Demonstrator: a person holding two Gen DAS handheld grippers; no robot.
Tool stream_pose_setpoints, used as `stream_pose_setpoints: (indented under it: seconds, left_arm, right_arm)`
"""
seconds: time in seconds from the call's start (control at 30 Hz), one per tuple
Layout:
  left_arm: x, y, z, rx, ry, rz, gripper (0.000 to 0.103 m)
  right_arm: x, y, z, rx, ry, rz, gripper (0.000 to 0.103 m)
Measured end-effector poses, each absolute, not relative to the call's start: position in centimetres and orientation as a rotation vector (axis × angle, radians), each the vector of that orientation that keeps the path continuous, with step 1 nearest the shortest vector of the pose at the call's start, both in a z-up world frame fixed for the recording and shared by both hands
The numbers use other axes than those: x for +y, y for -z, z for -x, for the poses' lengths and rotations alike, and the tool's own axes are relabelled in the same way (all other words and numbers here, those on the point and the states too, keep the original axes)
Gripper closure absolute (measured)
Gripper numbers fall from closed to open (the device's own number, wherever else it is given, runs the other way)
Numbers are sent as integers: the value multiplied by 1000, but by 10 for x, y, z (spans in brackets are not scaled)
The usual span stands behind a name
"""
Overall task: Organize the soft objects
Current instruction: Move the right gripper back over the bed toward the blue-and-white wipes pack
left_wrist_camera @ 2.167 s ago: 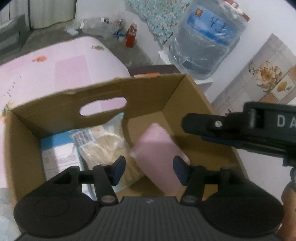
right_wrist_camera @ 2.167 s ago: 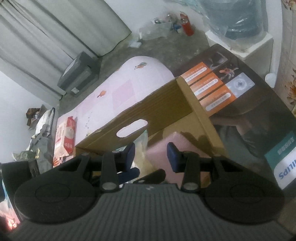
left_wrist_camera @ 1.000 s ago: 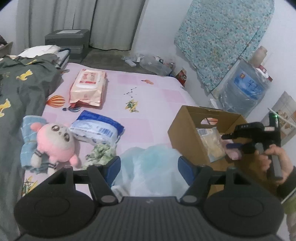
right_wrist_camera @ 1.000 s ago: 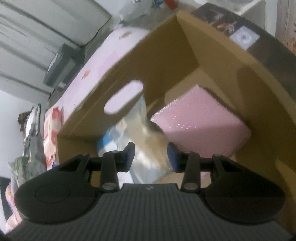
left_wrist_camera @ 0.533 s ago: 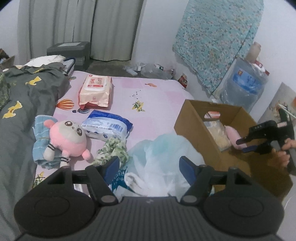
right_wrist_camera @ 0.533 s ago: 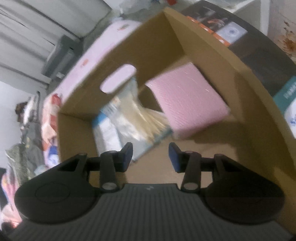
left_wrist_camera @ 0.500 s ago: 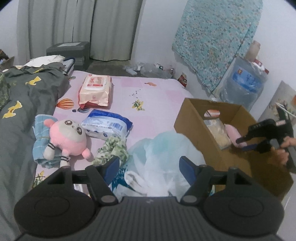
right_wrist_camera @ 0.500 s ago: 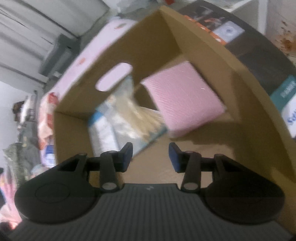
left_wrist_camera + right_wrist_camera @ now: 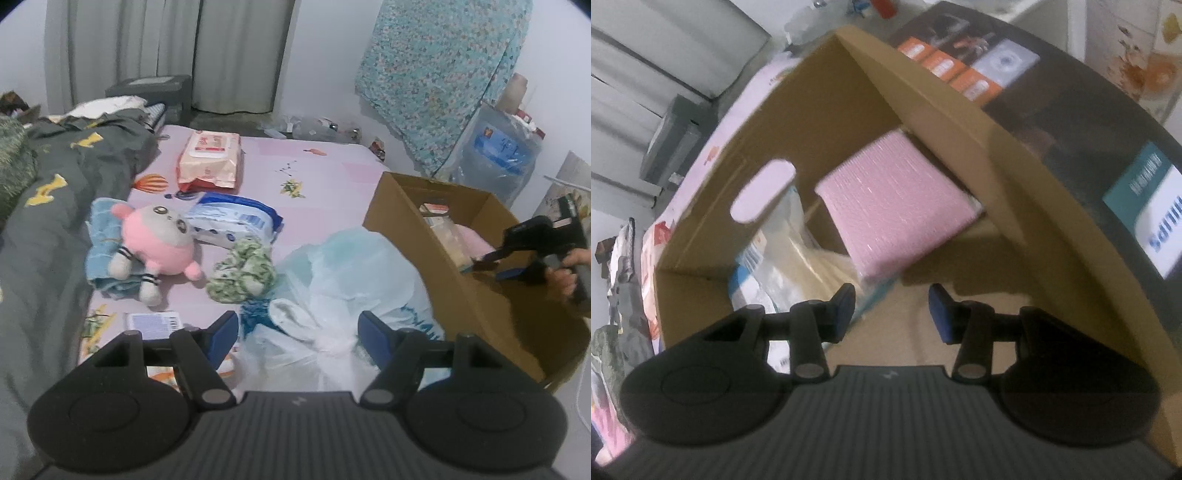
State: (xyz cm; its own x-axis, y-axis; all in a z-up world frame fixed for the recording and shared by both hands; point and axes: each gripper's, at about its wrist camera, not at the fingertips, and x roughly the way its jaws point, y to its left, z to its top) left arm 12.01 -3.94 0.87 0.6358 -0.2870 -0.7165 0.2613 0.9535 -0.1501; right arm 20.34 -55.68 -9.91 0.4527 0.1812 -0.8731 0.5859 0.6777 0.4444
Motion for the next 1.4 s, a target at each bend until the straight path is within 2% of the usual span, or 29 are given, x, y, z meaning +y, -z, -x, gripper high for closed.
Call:
stream_pose_setpoints:
  seconds: [0.5, 0.97, 1.4]
  left_arm:
    - [3, -14, -93, 758, 190, -15, 29]
    - [37, -11, -73, 732, 114, -1, 29]
    - [50, -6, -71, 742, 98, 34, 29]
  right_arm:
    - [-479, -5, -145, 895, -57, -794, 55]
    - [-334, -36, -191, 1027, -423, -678, 55]
    - [-239, -24, -222, 1157, -594, -561, 55]
